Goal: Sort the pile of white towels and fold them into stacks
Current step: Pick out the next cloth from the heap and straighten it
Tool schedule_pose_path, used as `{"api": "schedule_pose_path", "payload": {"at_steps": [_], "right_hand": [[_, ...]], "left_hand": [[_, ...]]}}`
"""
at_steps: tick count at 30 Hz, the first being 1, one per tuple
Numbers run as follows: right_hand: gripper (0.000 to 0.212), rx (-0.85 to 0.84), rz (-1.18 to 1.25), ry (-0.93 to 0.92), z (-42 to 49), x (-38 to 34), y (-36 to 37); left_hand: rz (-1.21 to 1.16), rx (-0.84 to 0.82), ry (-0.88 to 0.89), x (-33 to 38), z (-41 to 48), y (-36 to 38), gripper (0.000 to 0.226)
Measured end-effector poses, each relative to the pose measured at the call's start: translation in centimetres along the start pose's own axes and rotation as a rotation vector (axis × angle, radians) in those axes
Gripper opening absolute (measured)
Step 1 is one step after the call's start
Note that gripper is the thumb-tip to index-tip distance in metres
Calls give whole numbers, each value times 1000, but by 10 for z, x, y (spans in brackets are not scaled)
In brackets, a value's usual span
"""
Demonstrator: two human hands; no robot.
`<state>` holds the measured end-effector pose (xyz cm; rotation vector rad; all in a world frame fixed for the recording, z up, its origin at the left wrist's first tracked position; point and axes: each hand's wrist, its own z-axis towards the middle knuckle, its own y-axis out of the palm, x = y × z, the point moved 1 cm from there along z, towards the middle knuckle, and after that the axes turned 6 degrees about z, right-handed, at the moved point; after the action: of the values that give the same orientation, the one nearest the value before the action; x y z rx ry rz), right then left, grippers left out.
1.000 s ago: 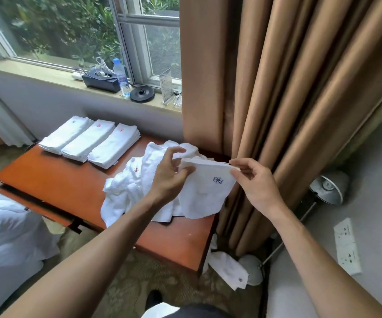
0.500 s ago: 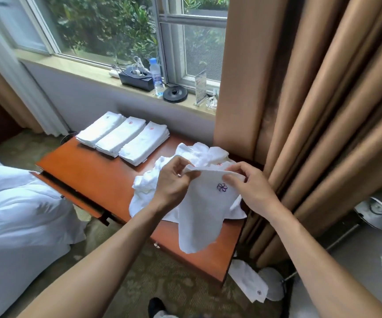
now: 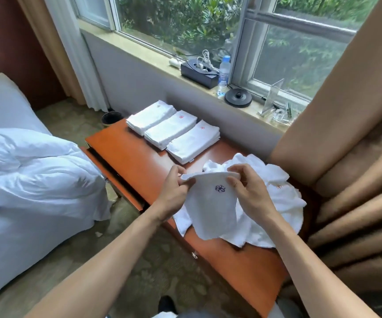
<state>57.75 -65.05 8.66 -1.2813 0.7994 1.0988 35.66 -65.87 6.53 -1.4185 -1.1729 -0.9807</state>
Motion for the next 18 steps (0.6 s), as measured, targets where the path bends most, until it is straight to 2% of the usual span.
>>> {"api": "schedule_pose_path", "payload": {"at_steps": [3,6,11,15,18], "right_hand": [[23,-38,25,23,21,-6,38],[24,-77,45,-9,45,-21,84],[19,-182,140,6,70,-38,153],[9,-322,245,120,92,-37,193],[7,-426,273,182,109,-28,216]], "left_hand": [[-20,72,32,-3,11,-44,25],[1,147,63,-11,20,-93,12],[1,325,121,-28,16,-154,43],[21,440,111,-38,26,-189,45],[28,464,98,-49,39,-207,51]]}}
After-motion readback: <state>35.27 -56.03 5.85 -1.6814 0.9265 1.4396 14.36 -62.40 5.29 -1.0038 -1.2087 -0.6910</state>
